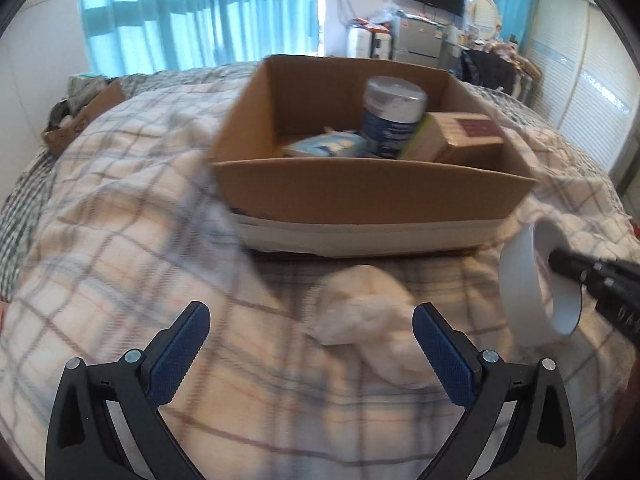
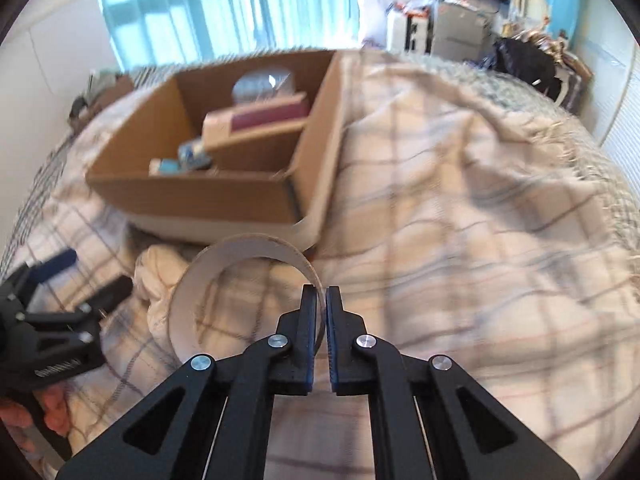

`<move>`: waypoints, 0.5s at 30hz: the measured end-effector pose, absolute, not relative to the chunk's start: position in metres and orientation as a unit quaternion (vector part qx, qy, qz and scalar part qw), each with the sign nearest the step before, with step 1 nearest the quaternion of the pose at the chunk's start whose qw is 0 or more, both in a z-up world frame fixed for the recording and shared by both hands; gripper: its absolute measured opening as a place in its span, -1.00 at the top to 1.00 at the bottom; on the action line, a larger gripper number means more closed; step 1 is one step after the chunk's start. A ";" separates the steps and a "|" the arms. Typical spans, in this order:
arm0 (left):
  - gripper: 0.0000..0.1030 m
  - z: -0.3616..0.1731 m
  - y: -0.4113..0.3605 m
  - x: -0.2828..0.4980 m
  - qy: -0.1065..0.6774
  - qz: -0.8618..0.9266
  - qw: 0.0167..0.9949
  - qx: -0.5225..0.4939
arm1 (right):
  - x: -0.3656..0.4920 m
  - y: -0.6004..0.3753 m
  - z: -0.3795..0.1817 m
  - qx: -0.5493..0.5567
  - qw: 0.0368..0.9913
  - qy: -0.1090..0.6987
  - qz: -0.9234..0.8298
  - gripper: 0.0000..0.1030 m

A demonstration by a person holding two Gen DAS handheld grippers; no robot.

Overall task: Organize objects
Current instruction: 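Grasp the white tape roll with the right tool while the left tool grasps the white cloth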

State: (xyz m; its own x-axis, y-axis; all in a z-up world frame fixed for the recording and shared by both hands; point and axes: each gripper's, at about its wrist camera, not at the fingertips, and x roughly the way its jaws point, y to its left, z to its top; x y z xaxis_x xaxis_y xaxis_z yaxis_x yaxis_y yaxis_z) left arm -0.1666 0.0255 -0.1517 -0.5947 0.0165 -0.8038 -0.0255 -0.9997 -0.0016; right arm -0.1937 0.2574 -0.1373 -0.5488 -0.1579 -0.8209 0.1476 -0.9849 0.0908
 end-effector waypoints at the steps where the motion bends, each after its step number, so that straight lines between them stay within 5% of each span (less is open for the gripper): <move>1: -1.00 -0.153 0.031 -0.168 0.010 0.892 0.015 -0.451 | -0.191 0.266 -0.134 0.462 0.082 -0.014 -0.883 0.91; 4: -0.95 -0.165 0.047 -0.177 0.035 0.886 -0.007 -0.462 | -0.190 0.273 -0.130 0.455 0.054 -0.016 -0.889 0.91; 6: -0.74 -0.173 0.051 -0.184 0.021 0.881 -0.002 -0.473 | -0.190 0.272 -0.130 0.452 0.055 -0.019 -0.890 0.91; 9: -0.17 -0.183 0.055 -0.191 0.007 0.872 0.012 -0.490 | -0.189 0.271 -0.133 0.454 0.063 -0.016 -0.889 0.91; 10: 0.32 -0.187 0.057 -0.192 0.010 0.868 0.018 -0.496 | -0.192 0.270 -0.134 0.455 0.064 -0.017 -0.888 0.91; 11: 0.52 -0.191 0.058 -0.192 0.015 0.863 0.025 -0.504 | -0.194 0.269 -0.135 0.457 0.066 -0.020 -0.887 0.91; 15: 0.65 -0.188 0.054 -0.187 0.007 0.863 0.035 -0.504 | -0.190 0.271 -0.132 0.451 0.070 -0.027 -0.889 0.91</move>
